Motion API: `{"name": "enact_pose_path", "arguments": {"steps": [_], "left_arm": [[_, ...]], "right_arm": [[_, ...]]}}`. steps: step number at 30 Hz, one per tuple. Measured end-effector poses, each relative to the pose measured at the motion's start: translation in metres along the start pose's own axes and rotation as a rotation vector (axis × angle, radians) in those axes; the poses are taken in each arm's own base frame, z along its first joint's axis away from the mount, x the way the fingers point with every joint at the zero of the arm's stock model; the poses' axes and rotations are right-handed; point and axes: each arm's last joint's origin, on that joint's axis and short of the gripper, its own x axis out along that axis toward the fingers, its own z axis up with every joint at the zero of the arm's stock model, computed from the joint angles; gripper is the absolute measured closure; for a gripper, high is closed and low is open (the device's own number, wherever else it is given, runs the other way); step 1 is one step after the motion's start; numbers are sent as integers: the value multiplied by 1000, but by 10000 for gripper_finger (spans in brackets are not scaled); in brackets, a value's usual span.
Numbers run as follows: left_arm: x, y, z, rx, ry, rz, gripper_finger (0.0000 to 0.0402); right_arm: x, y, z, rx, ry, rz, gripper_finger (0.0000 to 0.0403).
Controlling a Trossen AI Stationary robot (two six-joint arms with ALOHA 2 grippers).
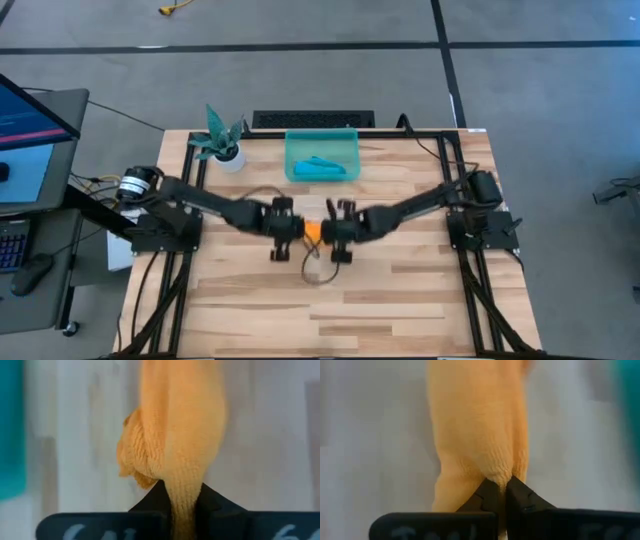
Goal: Roll microfiber towels into tight, uniform cylinder then place into a basket
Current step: Put the rolled orange microfiber cloth into the green bin
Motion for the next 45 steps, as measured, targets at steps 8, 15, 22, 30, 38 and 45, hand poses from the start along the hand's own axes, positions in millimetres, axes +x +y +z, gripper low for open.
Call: {"name": "enact_pose_path", "arguments": {"steps": [8,15,22,30,38,45], "left_arm": [[-3,83,-2,-87,23,60,382],[-20,155,12,-150,-55,187,379],[-29,206,9,-185,-136,274,375],[-2,255,4,-126,-174,389,387],[49,296,-7,-148,-40,356,376],[84,301,-8,-79,72,270,381]], "right_arm": [[-37,-86,20,59,-33,-110,383],[-60,-157,22,101,-76,-219,383],[-65,-213,22,58,-137,-335,383],[-60,-263,10,-3,-176,-393,386],[-10,-290,-15,-30,-49,-342,386],[15,-295,-24,-118,54,-286,381]]}}
